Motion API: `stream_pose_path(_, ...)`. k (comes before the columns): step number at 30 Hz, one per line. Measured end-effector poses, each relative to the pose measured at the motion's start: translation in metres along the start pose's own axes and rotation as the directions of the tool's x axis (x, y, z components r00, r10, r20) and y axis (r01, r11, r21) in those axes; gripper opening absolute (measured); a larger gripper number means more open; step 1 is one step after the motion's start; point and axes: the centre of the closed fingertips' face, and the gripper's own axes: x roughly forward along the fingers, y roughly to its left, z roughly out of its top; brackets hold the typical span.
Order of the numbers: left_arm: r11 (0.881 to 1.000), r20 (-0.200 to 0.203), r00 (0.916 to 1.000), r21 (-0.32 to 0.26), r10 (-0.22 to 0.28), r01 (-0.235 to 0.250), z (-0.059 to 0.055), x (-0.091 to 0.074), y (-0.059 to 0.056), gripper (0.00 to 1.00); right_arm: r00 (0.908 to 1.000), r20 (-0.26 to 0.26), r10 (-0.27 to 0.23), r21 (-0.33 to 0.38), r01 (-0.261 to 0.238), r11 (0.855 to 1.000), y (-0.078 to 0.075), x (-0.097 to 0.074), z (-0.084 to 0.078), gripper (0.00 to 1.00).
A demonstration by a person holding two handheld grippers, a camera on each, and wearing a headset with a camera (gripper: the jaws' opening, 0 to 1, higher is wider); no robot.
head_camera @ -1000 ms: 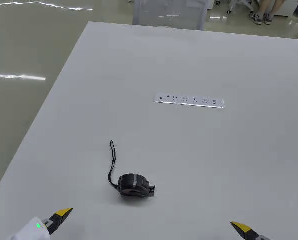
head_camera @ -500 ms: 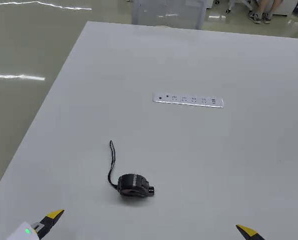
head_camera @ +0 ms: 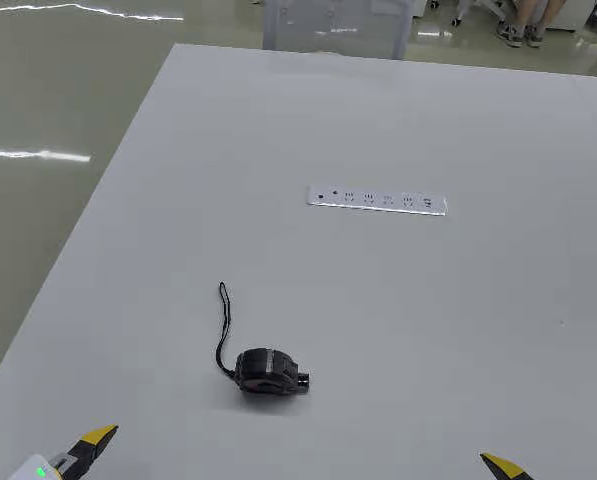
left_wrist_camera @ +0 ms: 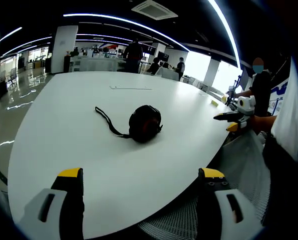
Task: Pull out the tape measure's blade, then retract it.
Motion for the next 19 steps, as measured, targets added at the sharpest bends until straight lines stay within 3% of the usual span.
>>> stream_pose_path(19,1.0,-0.008,1.0,0.007,-0.001,0.001,-0.0002,-0.0004,-0.0007,0.94,0.9999,0.004,0.009,0.003,-0.009,1.0,0.0015,0.001,0.0015,0.7)
